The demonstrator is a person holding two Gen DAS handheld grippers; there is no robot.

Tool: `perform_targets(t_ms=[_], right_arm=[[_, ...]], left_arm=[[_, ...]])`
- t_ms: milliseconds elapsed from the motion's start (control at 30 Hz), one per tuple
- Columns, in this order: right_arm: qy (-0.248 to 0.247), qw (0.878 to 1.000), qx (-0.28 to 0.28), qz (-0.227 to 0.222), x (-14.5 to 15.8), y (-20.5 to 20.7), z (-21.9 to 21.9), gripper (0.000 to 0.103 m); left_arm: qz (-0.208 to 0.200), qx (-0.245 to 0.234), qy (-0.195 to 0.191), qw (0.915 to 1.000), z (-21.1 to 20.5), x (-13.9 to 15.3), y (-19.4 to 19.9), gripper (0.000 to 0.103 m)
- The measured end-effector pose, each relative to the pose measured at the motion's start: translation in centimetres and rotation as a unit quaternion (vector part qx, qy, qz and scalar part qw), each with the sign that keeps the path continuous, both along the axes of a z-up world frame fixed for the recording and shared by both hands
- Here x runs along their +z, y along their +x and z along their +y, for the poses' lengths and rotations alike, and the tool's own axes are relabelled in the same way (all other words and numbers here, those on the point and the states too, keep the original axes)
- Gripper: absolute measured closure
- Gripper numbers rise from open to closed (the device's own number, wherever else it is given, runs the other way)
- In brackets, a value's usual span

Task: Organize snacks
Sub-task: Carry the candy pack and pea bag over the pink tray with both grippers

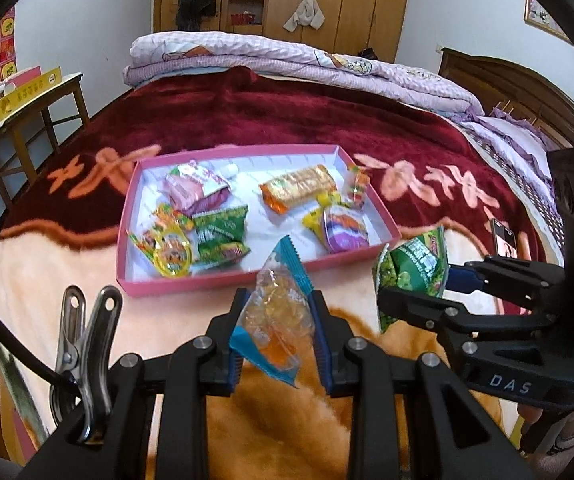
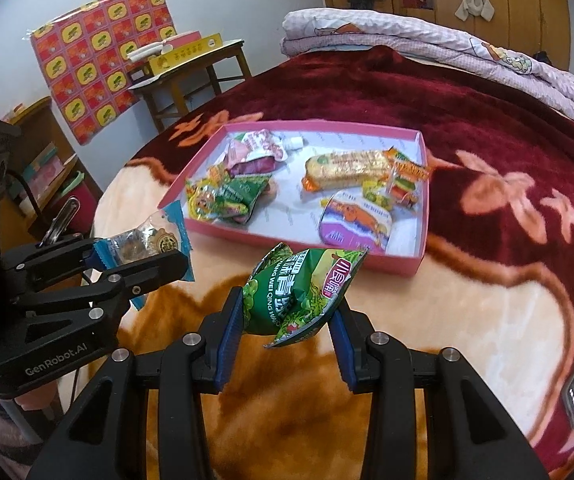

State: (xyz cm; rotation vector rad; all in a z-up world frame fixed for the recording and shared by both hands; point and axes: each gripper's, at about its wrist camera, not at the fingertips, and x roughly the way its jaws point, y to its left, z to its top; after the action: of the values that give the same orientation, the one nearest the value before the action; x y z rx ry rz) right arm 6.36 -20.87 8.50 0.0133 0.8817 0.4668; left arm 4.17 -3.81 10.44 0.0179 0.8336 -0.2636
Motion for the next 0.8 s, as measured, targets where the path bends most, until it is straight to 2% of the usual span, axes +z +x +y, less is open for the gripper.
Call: perform_targets(t_ms=[800], right_arm=[[0.018, 0.999, -0.032, -0.021, 2.0, 5.0, -0.8, 0.061]], left_arm=[[-0.012, 0.031, -0.018, 0.9993, 1.9, 1.0, 5.6, 0.073]])
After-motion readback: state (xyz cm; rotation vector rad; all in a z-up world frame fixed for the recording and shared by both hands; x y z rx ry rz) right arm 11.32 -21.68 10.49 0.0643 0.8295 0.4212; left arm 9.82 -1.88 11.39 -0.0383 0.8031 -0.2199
